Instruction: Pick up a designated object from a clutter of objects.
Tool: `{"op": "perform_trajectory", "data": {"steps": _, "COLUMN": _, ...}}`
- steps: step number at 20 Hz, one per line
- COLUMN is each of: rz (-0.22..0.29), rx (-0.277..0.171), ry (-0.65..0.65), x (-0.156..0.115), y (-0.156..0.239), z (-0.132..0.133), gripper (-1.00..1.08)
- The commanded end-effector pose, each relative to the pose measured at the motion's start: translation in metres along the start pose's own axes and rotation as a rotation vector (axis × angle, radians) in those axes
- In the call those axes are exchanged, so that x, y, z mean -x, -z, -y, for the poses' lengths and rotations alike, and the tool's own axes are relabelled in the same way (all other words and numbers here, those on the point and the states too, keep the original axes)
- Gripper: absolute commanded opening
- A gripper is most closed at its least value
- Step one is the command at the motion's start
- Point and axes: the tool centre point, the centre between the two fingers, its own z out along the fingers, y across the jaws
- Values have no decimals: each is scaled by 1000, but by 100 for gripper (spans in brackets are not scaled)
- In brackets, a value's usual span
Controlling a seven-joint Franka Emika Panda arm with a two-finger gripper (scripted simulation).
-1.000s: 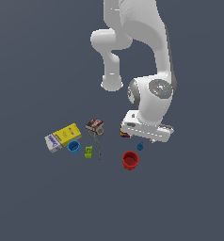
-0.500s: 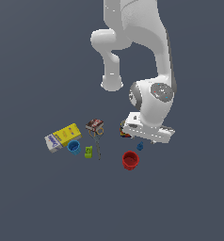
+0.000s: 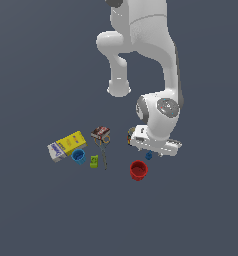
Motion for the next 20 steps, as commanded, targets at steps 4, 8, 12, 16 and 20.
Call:
{"op": "perform_trajectory", "data": {"steps": 4, "rz": -1, "rx": -1, "ry": -1, "x": -1, "y": -13, "z": 1, "gripper": 100}}
{"op": "perform_trajectory", "data": {"steps": 8, "rz": -1, "rx": -1, "ry": -1, "x": -1, "y": -13, "z": 1, "gripper": -100}}
{"op": "perform_trajectory", "data": {"steps": 12, "rz": -1, "rx": -1, "ry": -1, "x": -1, "y": -13, "z": 1, "gripper": -100}}
{"op": "perform_trajectory", "data": {"steps": 16, "rz": -1, "rx": -1, "ry": -1, "x": -1, "y": -13, "z": 1, "gripper": -100}}
{"op": "perform_trajectory", "data": {"steps": 20, "rz": -1, "rx": -1, "ry": -1, "x": 0, "y": -10, "z": -1, "gripper": -100}}
